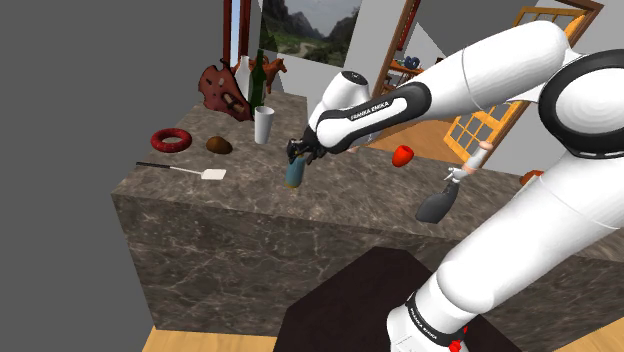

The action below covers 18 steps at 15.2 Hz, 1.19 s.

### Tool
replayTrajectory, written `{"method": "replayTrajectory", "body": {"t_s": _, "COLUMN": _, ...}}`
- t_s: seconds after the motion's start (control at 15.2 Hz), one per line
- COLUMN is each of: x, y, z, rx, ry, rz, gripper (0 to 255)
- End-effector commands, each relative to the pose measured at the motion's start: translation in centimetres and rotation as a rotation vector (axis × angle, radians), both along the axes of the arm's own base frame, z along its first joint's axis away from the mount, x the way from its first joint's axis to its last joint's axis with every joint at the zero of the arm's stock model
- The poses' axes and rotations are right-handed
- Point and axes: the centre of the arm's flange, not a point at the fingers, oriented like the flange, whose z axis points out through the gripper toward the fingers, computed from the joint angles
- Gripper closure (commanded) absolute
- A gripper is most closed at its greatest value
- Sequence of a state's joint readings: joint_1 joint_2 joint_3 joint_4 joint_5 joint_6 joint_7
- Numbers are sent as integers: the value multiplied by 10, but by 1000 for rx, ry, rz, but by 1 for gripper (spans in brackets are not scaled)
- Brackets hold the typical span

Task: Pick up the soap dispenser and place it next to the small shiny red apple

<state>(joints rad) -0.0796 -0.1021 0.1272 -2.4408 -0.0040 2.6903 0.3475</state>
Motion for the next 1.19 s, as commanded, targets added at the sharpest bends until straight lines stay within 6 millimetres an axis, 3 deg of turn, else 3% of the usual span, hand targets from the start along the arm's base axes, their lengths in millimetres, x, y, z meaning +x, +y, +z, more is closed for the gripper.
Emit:
{"method": "replayTrajectory", "body": {"t_s": 0.0, "x": 1, "y": -1, "z": 11, "rx": 0, "ry": 0, "rz": 0, "gripper": 255}}
{"method": "replayTrajectory", "body": {"t_s": 1.12, "x": 1, "y": -1, "z": 101, "rx": 0, "ry": 0, "rz": 0, "gripper": 255}}
